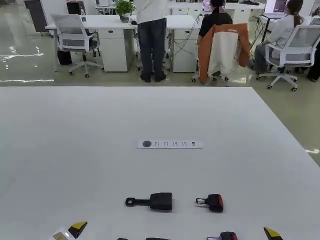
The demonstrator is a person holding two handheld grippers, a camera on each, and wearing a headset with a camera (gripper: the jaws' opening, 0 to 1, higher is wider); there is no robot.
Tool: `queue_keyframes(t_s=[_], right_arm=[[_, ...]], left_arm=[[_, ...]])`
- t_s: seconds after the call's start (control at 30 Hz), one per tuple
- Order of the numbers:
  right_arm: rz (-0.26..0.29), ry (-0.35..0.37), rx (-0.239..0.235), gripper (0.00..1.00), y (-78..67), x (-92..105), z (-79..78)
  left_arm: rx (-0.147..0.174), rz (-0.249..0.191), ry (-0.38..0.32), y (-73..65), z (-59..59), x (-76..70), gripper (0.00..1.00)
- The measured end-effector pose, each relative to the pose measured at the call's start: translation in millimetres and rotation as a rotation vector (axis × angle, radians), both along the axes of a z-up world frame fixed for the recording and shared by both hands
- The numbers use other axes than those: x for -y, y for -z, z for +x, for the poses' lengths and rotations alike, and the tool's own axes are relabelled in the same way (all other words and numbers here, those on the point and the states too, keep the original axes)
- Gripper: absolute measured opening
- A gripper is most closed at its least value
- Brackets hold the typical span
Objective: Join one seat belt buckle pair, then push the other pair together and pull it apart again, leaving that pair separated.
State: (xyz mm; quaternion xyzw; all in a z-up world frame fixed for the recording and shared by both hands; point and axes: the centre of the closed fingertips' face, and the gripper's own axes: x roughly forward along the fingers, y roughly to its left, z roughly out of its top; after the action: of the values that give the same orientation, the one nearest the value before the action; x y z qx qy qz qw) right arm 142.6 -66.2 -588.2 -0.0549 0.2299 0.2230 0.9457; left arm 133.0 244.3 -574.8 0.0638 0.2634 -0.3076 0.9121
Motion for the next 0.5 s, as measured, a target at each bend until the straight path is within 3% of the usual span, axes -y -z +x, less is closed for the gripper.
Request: queue_keyframes(t_s=[0.2,0.33,0.5], right_arm=[[0.008,-0.002,0.003,0.98,-0.3,-0.8,2.7],[0.005,-0.006,0.002,0.98,-3.0,-1.7,1.9],[0.006,-0.004,0.0,0.98,-1.2,-0.3,1.9]], left_arm=[[0.0,0.001,0.001,3.4,1.3,-2.6,1.0],[-0.001,0.003,0.004,-4.6,-1.7,3.5,1.0],[-0.002,0.0,0.004,3.8,2.1,-2.3,1.0]])
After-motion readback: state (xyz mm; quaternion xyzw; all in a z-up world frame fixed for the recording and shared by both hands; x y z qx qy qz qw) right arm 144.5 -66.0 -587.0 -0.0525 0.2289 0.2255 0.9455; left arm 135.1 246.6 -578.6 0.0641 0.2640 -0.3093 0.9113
